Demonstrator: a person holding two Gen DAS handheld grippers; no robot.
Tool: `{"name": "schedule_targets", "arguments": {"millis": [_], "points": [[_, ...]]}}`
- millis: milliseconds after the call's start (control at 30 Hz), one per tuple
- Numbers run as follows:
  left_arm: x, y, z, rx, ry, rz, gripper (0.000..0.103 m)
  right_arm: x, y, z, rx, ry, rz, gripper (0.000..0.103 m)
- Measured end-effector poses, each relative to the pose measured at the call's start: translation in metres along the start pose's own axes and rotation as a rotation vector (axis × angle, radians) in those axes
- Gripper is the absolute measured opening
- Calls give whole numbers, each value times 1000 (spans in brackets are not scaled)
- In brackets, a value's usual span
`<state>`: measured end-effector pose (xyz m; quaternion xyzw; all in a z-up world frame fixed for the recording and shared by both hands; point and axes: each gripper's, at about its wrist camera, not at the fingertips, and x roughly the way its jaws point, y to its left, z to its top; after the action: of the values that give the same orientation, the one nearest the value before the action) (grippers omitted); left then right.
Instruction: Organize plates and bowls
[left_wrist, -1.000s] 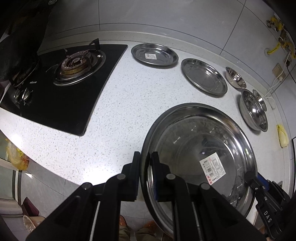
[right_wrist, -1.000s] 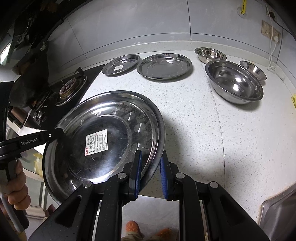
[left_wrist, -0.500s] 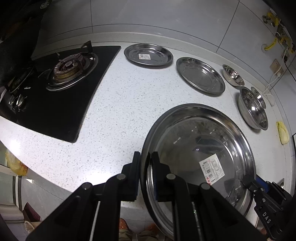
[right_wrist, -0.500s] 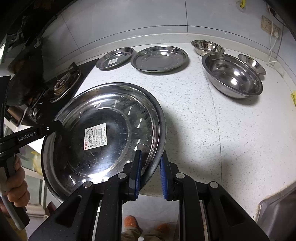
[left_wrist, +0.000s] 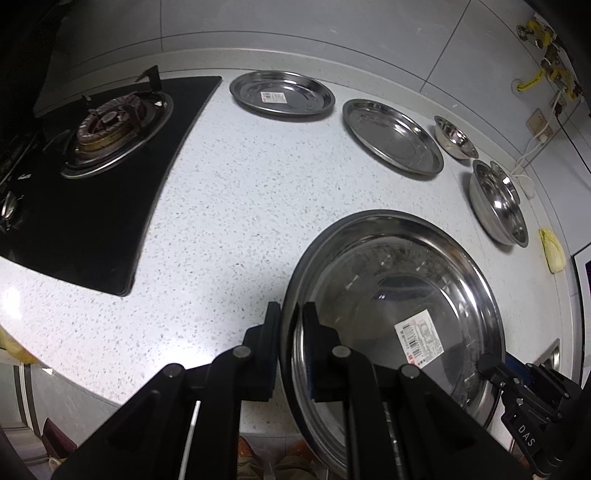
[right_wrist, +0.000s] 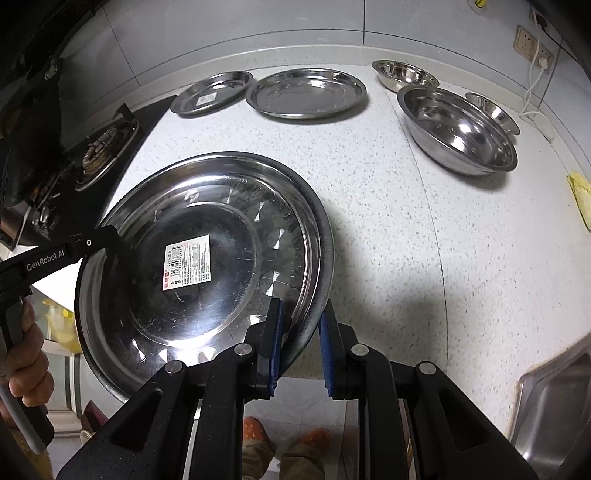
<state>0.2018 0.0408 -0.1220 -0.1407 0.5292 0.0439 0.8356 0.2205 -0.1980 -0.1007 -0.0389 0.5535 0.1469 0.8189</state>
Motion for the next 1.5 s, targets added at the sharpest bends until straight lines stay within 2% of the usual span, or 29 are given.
{"name": "schedule_targets", "arguments": {"millis": [133, 200, 433, 700, 900, 1100, 1500], "points": [[7, 5, 1, 15, 8, -28, 11, 3, 3, -1, 10, 15, -29, 17], [6, 6, -1, 25, -21, -27, 11, 2, 4, -1, 17, 0, -36, 17], [-9, 9, -5, 41, -155, 0, 11, -11, 15, -6, 41, -177, -47, 16], [2, 15, -11, 40, -243, 26, 11, 3, 21, -7, 42, -315, -59, 15], [14, 14, -17, 39, -244, 45, 11, 18, 19, -9, 55, -327, -61, 15], [16, 13, -17, 17, -283, 56, 11, 25, 19, -10, 42, -362, -67, 15], [33, 15, -22, -13, -273, 82, 11, 45, 15, -10, 31, -371, -55, 15]]}}
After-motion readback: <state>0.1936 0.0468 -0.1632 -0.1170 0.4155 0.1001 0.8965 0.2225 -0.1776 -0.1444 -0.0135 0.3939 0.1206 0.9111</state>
